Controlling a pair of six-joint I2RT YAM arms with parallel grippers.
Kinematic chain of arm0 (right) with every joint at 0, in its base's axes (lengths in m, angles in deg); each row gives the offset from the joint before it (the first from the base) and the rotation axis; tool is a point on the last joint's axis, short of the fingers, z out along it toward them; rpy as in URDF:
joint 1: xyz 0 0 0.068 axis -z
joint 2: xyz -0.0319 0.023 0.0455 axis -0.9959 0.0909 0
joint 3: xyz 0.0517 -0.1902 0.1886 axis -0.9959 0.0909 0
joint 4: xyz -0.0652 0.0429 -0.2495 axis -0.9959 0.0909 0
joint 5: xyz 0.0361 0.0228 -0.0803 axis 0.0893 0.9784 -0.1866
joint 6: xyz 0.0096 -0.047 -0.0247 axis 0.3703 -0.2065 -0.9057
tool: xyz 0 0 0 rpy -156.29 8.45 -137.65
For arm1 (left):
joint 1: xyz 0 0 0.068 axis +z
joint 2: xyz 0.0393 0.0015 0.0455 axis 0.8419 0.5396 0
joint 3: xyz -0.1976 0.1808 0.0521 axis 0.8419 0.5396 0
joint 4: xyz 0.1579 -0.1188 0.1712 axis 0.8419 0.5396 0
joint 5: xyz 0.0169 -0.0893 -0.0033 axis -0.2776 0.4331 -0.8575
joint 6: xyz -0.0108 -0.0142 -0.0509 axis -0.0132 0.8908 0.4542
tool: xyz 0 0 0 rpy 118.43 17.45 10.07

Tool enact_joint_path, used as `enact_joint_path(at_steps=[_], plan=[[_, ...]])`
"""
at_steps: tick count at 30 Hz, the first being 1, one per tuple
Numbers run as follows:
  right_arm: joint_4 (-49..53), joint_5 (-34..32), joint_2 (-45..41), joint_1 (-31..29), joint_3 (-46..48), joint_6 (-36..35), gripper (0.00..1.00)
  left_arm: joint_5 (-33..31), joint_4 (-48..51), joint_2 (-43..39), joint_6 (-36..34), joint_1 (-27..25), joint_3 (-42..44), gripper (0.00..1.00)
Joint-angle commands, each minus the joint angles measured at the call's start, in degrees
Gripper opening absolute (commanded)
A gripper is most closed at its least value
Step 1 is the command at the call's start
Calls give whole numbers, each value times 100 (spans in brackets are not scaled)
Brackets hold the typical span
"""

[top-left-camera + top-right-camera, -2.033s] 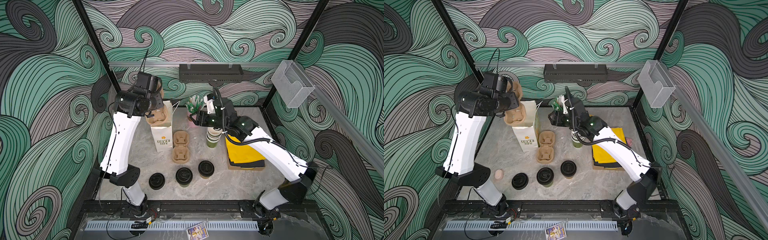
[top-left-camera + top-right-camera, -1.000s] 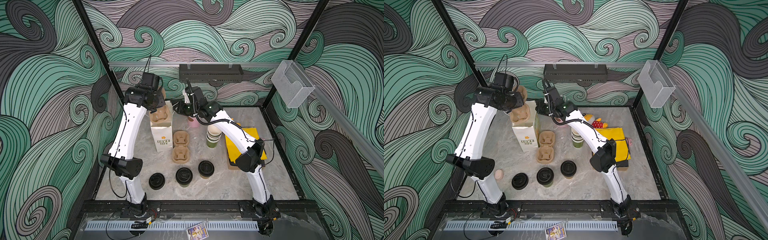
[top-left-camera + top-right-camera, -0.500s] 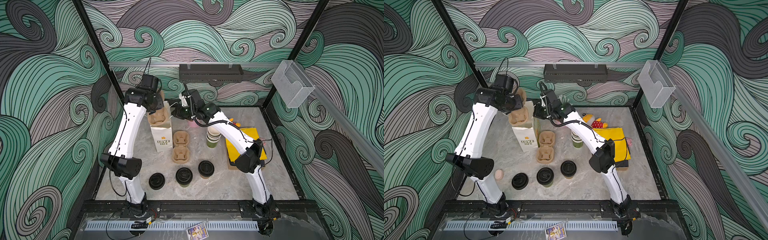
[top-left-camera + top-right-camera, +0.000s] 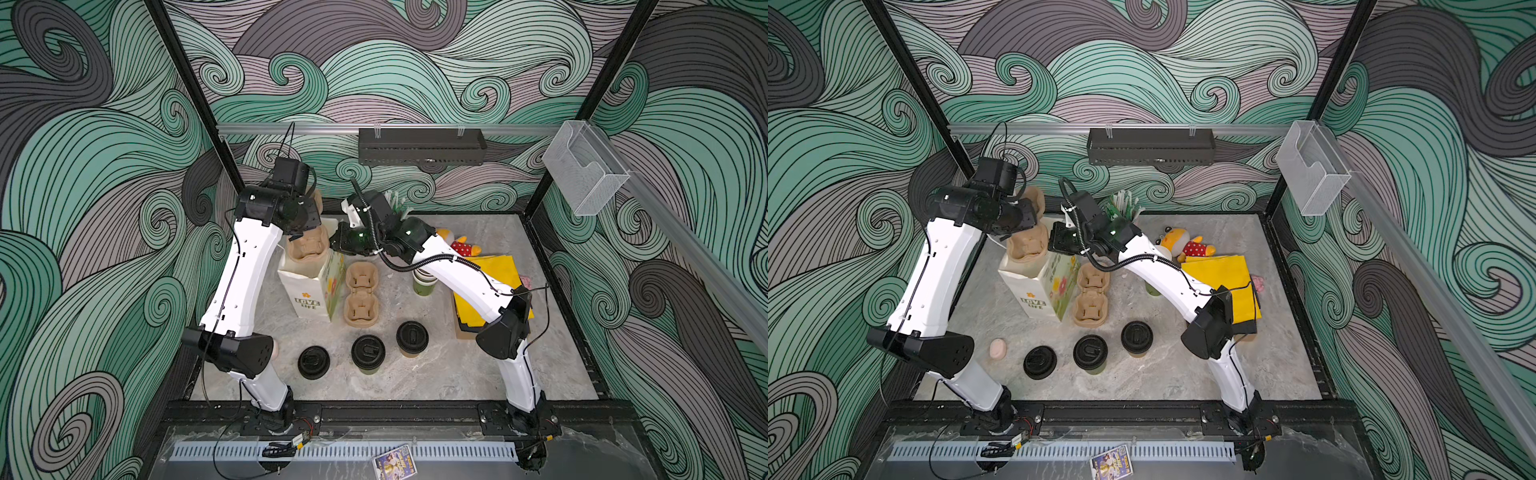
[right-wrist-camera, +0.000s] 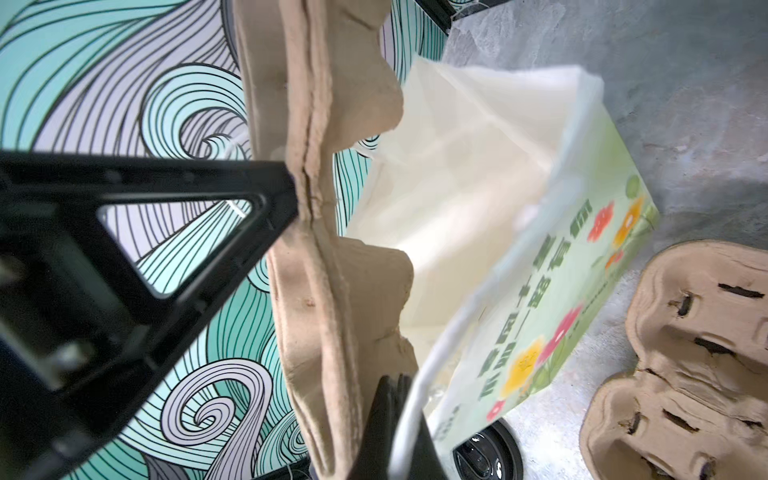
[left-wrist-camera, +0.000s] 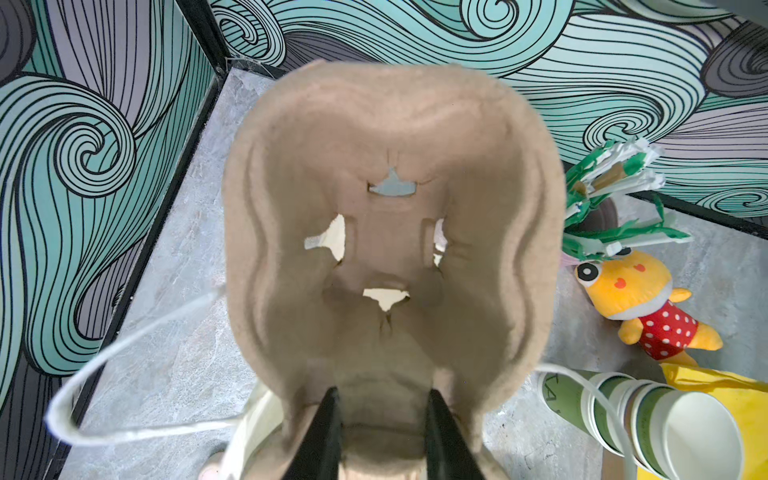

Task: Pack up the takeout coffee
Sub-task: 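Hold the white bag open with the right gripper and lower carrier into it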

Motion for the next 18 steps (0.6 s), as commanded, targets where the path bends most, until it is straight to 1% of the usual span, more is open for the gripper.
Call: enact_joint_path(at_steps=[1, 9, 14, 15, 16, 18], plan=[[-122, 68, -250, -89, 133, 196, 0, -48, 265, -185, -93, 38, 123, 12], [-175, -141, -680, -120, 1032, 15, 1, 163, 244, -535, -160, 38, 706, 11], [45, -280, -704, -103, 1023, -251, 5, 597, 202, -570, -202, 14, 820, 11], [77, -325, -718, -87, 1017, -294, 6, 649, 183, -588, -237, 9, 854, 11], [91, -348, -729, -70, 1002, -312, 10, 666, 193, -607, -259, 3, 883, 11], [139, -390, -748, -33, 984, -329, 23, 674, 185, -645, -349, -4, 956, 11]])
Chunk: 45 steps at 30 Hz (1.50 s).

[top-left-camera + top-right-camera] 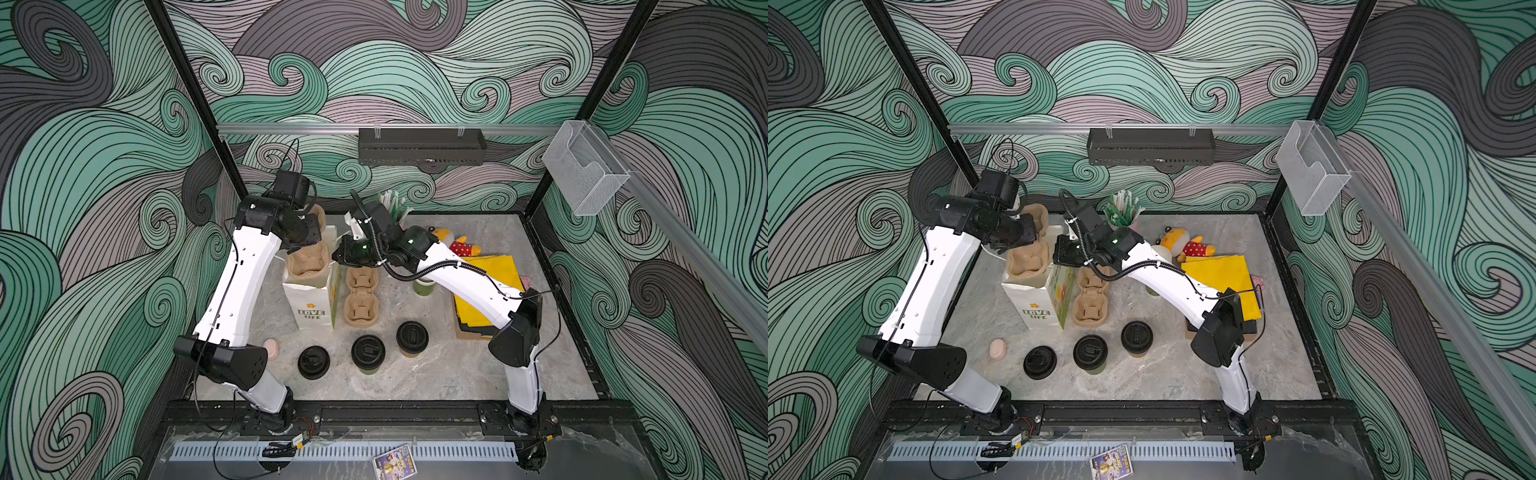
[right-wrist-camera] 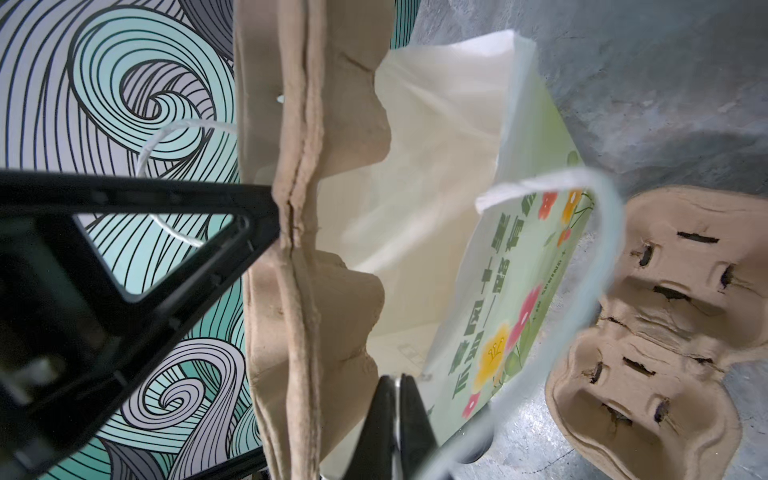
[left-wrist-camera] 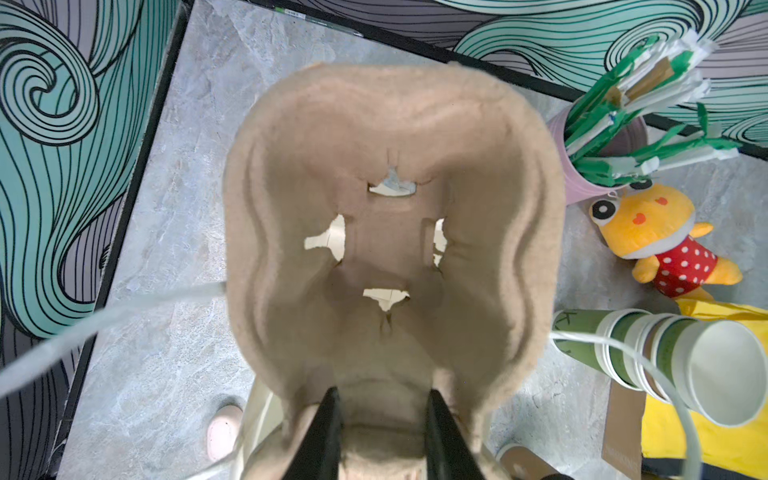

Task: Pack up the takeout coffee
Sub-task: 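Hold the white bag open with the right gripper and lower carrier into it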

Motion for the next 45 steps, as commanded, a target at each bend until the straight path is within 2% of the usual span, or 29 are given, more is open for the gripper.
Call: enact_joint_path(at_steps=[1, 6, 14, 30, 40, 45], plan=[[157, -228, -241, 74, -100, -127, 27, 187, 31, -234, -233, -6, 90, 11], [325, -251, -239, 112, -285, -214, 29, 58, 60, -295, -439, -54, 327, 11], [510, -213, -243, 121, -474, -243, 20, 8, 244, -332, -650, -160, 418, 11], [507, -176, -122, 120, -632, -252, 12, -171, 518, -296, -746, -254, 644, 11], [483, -88, -86, 114, -676, -243, 10, -97, 331, -132, -643, -259, -394, 10], [462, -32, -68, 112, -676, -225, 10, -217, 162, -107, -680, -254, -219, 10]])
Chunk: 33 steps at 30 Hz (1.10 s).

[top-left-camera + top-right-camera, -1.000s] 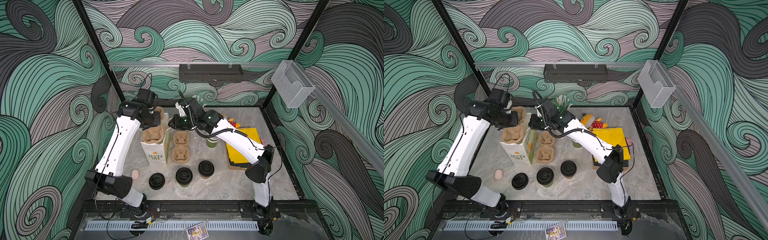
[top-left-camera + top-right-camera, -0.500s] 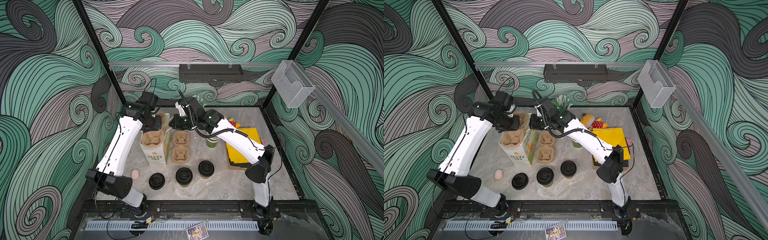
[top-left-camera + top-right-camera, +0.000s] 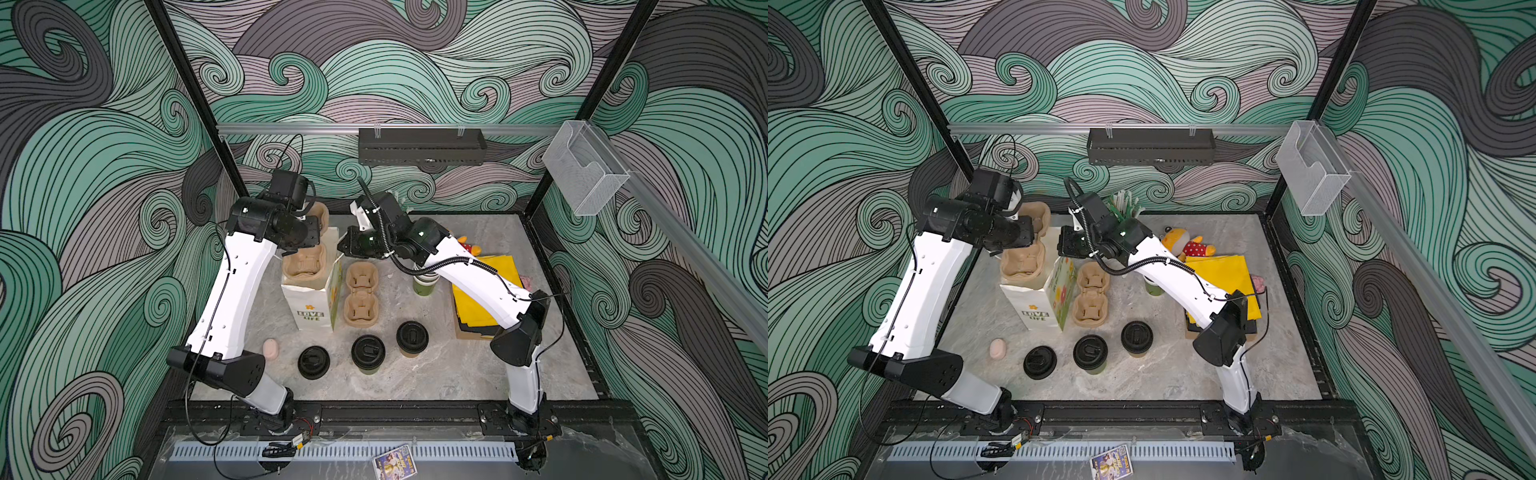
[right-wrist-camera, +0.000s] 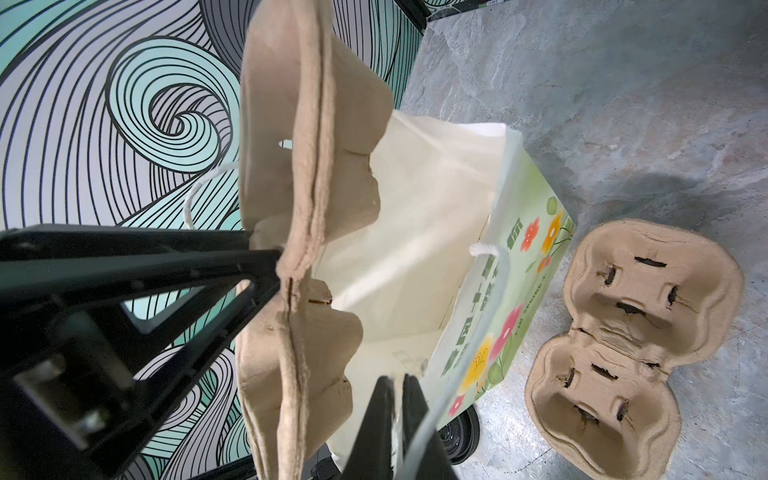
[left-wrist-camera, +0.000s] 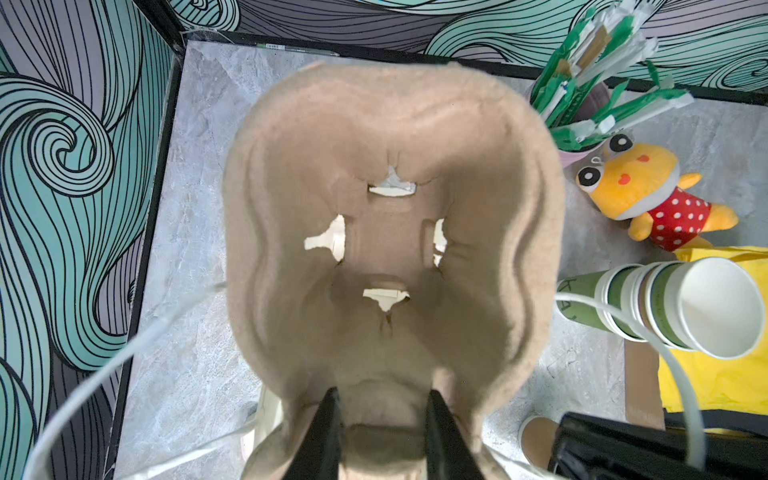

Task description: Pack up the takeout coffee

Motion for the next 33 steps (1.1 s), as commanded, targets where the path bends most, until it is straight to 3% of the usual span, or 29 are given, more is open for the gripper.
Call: enact_joint_path(at_steps=[1, 9, 33], plan=[[0, 69, -15, -8, -135, 14, 10, -102, -140, 37, -18, -36, 140, 10], [-31, 142, 20, -14, -171, 44, 10, -213, -1255, -346, -18, -36, 1123, 9], [-16, 107, 96, -17, -242, 72, 10, -182, -678, -602, -242, -79, 1416, 9]])
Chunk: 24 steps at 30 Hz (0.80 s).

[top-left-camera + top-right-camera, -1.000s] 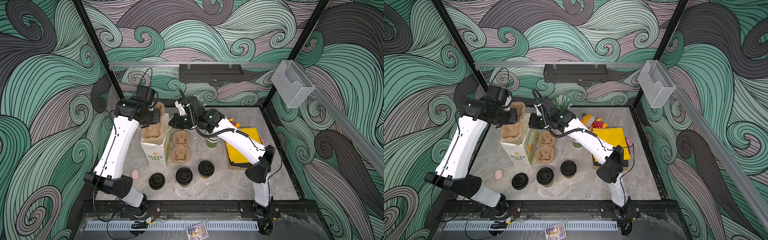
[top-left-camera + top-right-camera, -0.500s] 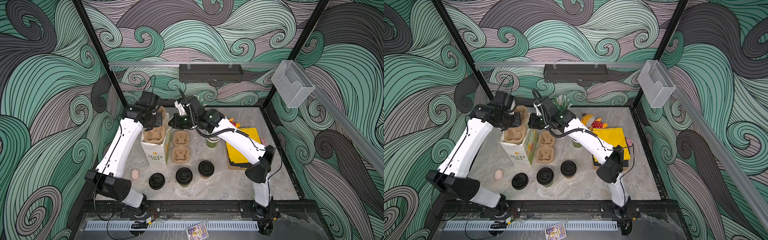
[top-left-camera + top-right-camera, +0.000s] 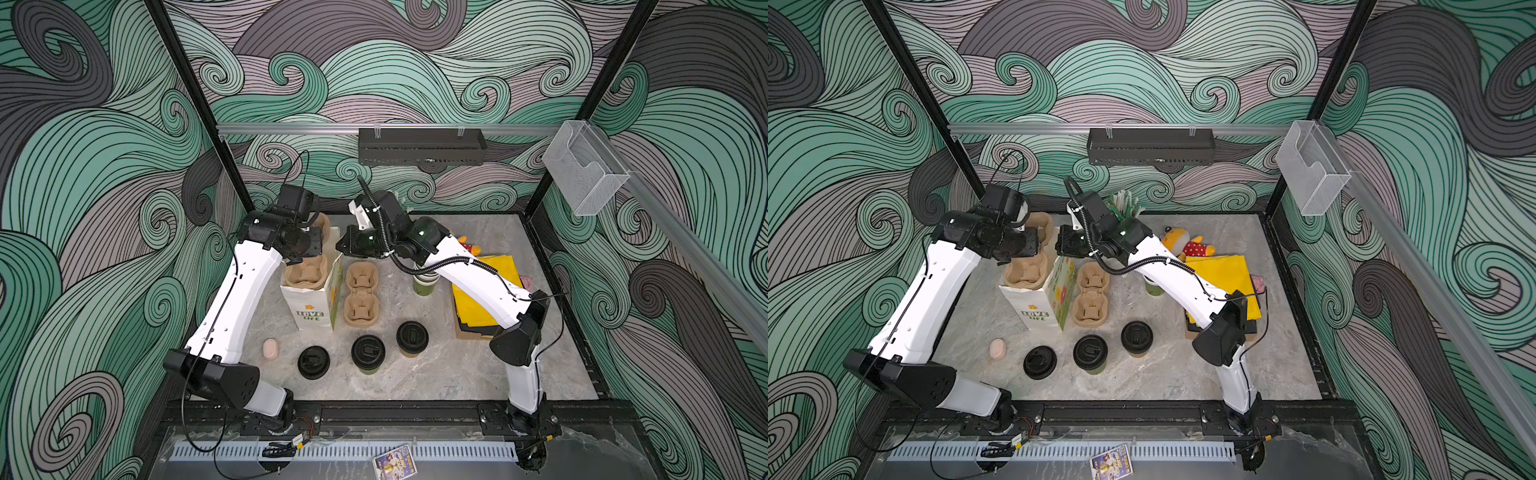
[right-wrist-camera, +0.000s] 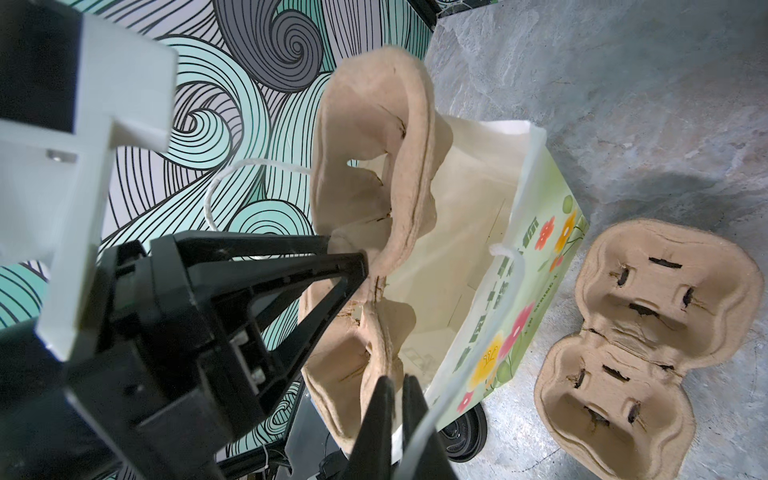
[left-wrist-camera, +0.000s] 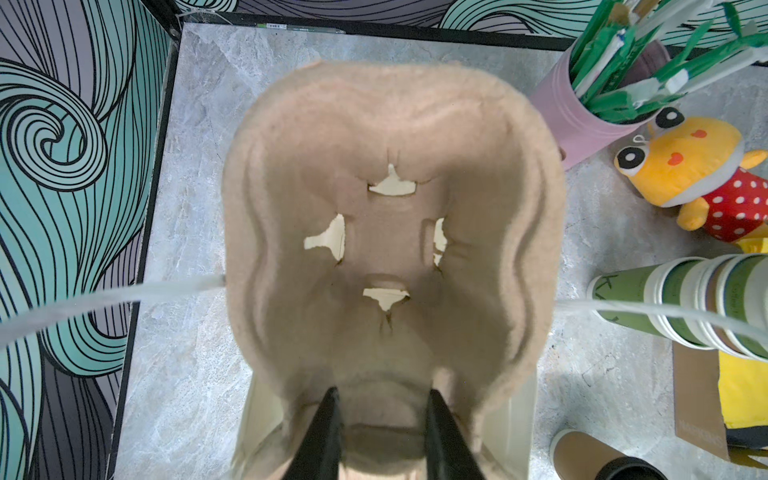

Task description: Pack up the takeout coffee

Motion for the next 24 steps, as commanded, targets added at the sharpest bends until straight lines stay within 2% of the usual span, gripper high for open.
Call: enact_joint_path(at_steps=[1, 24], plan=[[-16, -6, 80, -17, -135, 49, 10, -16, 152, -163, -119, -51, 55, 9], [-12, -33, 116, -15, -185, 57, 10, 167, 206, -180, -242, -61, 594, 9]])
